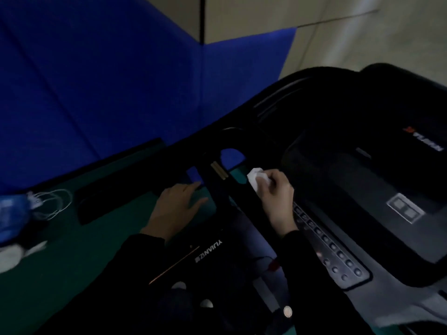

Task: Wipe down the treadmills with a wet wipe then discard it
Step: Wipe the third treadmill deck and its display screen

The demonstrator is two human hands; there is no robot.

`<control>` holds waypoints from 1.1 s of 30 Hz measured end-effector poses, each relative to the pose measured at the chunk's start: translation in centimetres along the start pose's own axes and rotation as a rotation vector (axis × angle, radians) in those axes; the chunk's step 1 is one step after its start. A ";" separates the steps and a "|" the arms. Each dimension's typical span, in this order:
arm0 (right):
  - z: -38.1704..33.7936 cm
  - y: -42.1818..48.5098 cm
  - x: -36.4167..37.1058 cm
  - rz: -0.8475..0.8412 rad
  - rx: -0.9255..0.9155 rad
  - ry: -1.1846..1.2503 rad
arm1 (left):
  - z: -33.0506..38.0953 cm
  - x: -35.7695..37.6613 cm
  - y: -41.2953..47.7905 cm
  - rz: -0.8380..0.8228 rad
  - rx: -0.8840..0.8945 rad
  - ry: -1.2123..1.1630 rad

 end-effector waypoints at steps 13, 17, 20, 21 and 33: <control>-11.0 -10.6 16.2 -0.469 -0.213 0.087 | -14.8 -7.7 -16.4 0.148 -0.578 0.027; -15.4 -16.4 21.5 -0.578 -0.293 0.095 | -20.2 -10.4 -22.1 0.233 -0.699 0.003; -18.6 -20.9 24.9 -0.673 -0.331 0.111 | -23.9 -12.2 -26.4 0.280 -0.786 -0.009; -19.8 -22.2 26.0 -0.693 -0.339 0.117 | -25.1 -12.7 -27.7 0.292 -0.811 -0.013; -29.1 -33.7 36.8 -0.799 -0.388 0.182 | -37.1 -18.7 -38.6 0.471 -0.908 0.020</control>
Point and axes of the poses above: each hand's wrist, its own y-axis towards the middle knuckle, its own x-axis out of the palm, z = x × y, the point moved 6 cm from there along y, towards the middle knuckle, and after that the axes turned 9 degrees about z, right-handed, at the moved point
